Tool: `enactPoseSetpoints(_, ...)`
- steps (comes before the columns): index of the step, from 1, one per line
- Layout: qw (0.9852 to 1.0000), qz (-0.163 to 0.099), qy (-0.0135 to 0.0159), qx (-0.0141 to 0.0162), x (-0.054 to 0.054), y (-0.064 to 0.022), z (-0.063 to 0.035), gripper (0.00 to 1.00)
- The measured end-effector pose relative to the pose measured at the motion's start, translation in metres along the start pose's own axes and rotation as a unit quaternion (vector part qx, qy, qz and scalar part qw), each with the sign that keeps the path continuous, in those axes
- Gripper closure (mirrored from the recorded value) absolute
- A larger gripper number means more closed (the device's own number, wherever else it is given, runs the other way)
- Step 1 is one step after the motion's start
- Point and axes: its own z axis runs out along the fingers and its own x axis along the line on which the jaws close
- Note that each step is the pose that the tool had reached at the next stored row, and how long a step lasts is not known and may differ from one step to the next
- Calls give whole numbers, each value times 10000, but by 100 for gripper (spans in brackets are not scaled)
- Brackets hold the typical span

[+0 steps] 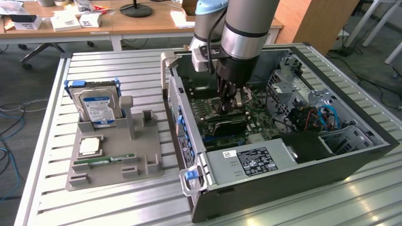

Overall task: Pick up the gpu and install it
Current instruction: 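Press down on the gpu until it lock into place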

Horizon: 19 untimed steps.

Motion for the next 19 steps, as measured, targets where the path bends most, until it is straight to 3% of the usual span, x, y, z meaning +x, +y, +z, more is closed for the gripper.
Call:
enactPoseSetpoints(3, 10000, 0, 1, -6, 0, -2, 0, 89)
enactPoseSetpoints(4, 10000, 1, 3, -34, 0, -8, -1, 89)
enactPoseSetpoints(8, 9996, 10, 21, -284, -1, -22, 0, 89)
enactPoseSetpoints(9, 9995, 11, 23, -311, -1, -23, 0, 89)
enactPoseSetpoints(12, 9995, 12, 25, -329, -1, -24, -1, 89)
enactPoseSetpoints(19, 9995, 11, 25, -329, 3, 44, -1, 89)
